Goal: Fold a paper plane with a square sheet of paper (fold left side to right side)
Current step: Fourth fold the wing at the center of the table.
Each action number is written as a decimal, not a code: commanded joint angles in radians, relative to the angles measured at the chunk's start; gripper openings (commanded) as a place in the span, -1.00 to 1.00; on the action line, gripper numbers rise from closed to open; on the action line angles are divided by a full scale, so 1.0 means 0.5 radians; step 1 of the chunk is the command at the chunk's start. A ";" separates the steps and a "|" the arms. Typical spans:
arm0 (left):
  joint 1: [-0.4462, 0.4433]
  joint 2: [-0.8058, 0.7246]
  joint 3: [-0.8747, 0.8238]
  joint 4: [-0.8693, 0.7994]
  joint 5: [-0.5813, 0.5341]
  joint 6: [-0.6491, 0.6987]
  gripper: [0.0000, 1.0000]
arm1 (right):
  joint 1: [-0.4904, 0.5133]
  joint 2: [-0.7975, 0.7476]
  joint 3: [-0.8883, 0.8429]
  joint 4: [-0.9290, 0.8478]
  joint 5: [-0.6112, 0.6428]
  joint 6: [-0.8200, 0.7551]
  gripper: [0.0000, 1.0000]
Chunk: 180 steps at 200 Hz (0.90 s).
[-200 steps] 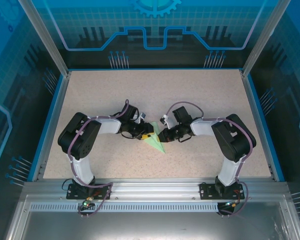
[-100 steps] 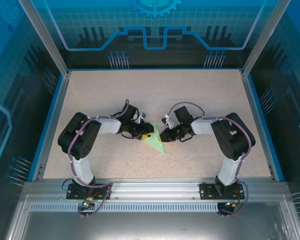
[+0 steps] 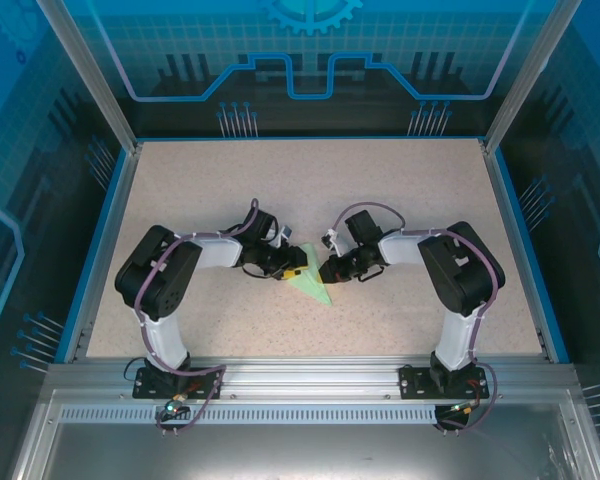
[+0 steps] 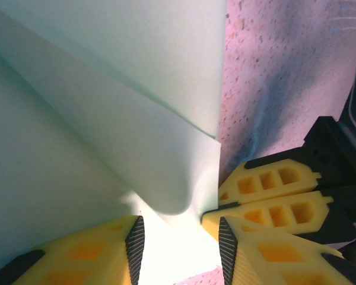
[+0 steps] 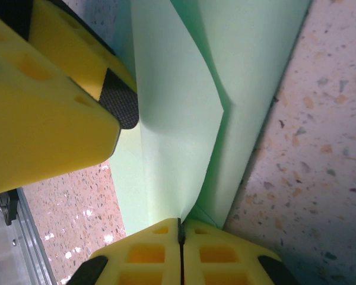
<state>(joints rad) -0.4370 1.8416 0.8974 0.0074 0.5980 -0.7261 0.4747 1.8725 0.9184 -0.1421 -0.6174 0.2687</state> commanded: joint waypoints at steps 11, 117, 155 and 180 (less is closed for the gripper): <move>-0.007 -0.137 0.057 -0.236 -0.113 0.105 -0.18 | -0.029 0.077 -0.007 -0.152 0.156 -0.047 -0.88; -0.088 0.198 0.479 -0.331 0.007 0.164 -0.39 | -0.009 0.086 -0.067 -0.096 0.164 -0.022 -0.88; -0.088 0.274 0.475 -0.328 -0.013 0.177 -0.39 | -0.004 0.061 -0.067 -0.096 0.176 -0.011 -0.87; -0.089 0.315 0.449 -0.322 -0.051 0.190 -0.39 | -0.004 0.003 -0.067 -0.094 0.184 0.000 -0.82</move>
<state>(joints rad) -0.4744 1.9762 1.1206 -0.1261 0.5808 -0.6682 0.4763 1.8717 0.9154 -0.1379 -0.6136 0.2699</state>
